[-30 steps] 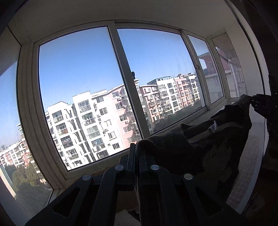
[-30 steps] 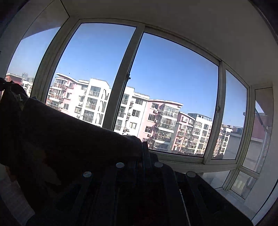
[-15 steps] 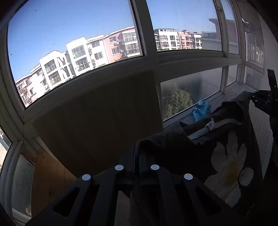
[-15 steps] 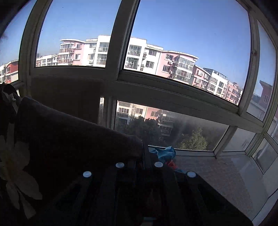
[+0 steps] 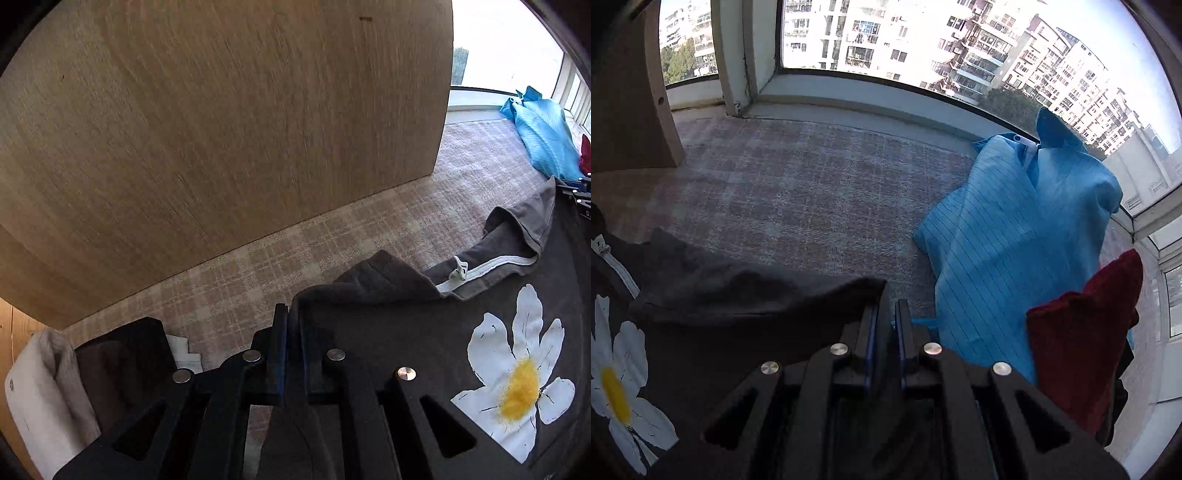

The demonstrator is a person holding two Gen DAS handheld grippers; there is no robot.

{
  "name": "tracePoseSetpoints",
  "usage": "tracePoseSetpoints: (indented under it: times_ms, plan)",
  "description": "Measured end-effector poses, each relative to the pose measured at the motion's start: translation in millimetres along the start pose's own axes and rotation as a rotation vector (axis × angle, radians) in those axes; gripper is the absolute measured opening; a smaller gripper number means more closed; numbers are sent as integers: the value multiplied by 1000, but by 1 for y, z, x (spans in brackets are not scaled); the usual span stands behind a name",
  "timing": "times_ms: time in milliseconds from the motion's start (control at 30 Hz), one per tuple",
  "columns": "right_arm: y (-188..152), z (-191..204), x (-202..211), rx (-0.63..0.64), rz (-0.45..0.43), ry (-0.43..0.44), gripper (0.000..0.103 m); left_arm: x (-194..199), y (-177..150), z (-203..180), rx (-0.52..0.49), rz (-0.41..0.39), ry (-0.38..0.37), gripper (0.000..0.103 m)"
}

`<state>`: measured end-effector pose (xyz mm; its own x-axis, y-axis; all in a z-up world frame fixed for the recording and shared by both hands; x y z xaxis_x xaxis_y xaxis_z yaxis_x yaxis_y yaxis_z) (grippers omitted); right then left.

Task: Fold clothes
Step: 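Lower the grey hoodie with both grippers beside the light blue shirt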

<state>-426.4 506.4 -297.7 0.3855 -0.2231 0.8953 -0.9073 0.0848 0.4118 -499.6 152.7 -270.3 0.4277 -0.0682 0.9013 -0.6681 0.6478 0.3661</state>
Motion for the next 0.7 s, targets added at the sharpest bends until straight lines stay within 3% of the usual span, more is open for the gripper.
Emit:
tracePoseSetpoints:
  times_ms: [33, 100, 167, 300, 433, 500, 633, 700]
  plan:
    - [1, -1, 4, 19, -16, -1, 20, 4, 2, 7, 1, -6, 2, 20]
    - [5, -7, 17, 54, -55, -6, 34, 7, 3, 15, 11, -2, -30, 28]
    - [11, -20, 18, 58, -53, -20, 50, 8, 1, 20, 1, 13, -35, 28]
    - [22, -32, 20, 17, -5, 30, 50, 18, -3, 36, -2, -5, 34, 27]
    - [32, -41, 27, -52, 20, 105, 50, 29, -1, 34, 42, -51, -54, 24]
    - [34, -42, 35, -70, -2, 96, 50, 34, -6, 13, 14, -58, -106, 25]
    - [24, 3, 69, 78, -127, 101, 52, 49, -13, -16, -55, -49, -142, 27]
    - [6, 36, 72, 210, -132, 104, 52, 58, -23, -15, -48, -46, -135, 27]
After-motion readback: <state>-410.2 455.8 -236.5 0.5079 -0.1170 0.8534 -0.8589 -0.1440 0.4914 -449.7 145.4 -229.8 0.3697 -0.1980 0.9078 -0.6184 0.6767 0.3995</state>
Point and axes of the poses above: each gripper's, at about its wrist camera, not at the fingertips, and x roughly against the way its jaws point, z to its left, y to its top, the point moved 10 cm from there along -x, roughly the way its jaws point, and after that the axes turned 12 degrees about -x, right-handed, at the moved point
